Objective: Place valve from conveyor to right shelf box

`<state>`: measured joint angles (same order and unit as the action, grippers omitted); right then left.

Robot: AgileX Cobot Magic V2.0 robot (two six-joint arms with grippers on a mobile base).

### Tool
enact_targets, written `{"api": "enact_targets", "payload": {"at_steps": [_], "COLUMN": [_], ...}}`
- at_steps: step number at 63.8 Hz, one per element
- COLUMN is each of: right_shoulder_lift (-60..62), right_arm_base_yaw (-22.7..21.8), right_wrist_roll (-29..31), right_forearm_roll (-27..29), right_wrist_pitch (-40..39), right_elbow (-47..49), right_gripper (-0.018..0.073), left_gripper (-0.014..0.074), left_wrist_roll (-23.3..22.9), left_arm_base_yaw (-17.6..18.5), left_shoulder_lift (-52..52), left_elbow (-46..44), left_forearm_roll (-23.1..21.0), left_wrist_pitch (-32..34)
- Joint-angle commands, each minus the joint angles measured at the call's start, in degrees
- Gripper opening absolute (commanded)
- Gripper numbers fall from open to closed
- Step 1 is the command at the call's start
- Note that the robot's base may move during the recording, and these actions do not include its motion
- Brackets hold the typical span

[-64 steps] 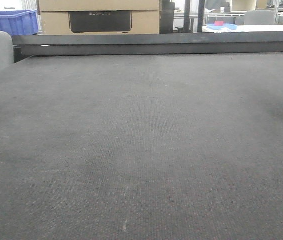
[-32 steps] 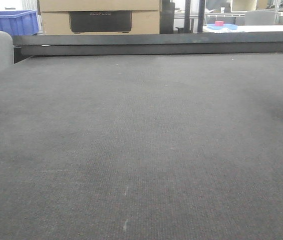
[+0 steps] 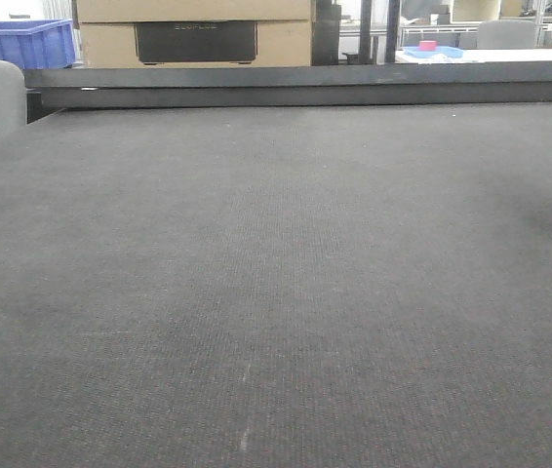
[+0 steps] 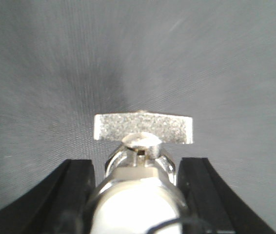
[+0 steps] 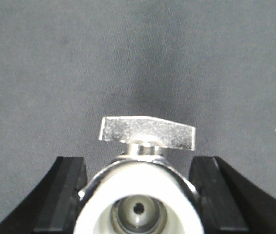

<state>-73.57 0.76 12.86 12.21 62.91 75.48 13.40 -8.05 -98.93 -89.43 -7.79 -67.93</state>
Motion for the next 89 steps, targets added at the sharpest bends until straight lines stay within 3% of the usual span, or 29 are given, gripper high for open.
{"api": "enact_targets", "payload": {"at_steps": [1,15,33,89], "right_shoulder_lift": [1.98,3.45,3.45,3.54], "right_arm_base_yaw": [-0.03,-0.03,-0.03,-0.03], "right_wrist_roll": [-0.06,-0.06,-0.06,-0.06], "right_forearm_roll": [0.37,0.59,2.38,2.74], "right_wrist_pitch": [-3.16,-3.83,-3.02,-3.12], "right_elbow": [0.48,3.49,11.46,13.87], "right_gripper": [-0.0153,-0.0153,-0.0153,-0.0153], "left_gripper": [-0.0111,-0.0111,-0.0111,-0.0111], "left_wrist_roll": [-0.7,-2.6,-4.85,-4.96], "left_arm_base_yaw": [1.15,3.69,3.71,3.71], "left_shoulder_lift": [6.64,18.48,28.48,29.94], "left_elbow": [-0.5,-0.5,-0.5,-0.5], "left_forearm_roll": [-1.18,-1.06,-0.62,-0.62], "left_wrist_pitch": [-0.2,1.88,4.66,6.39]}}
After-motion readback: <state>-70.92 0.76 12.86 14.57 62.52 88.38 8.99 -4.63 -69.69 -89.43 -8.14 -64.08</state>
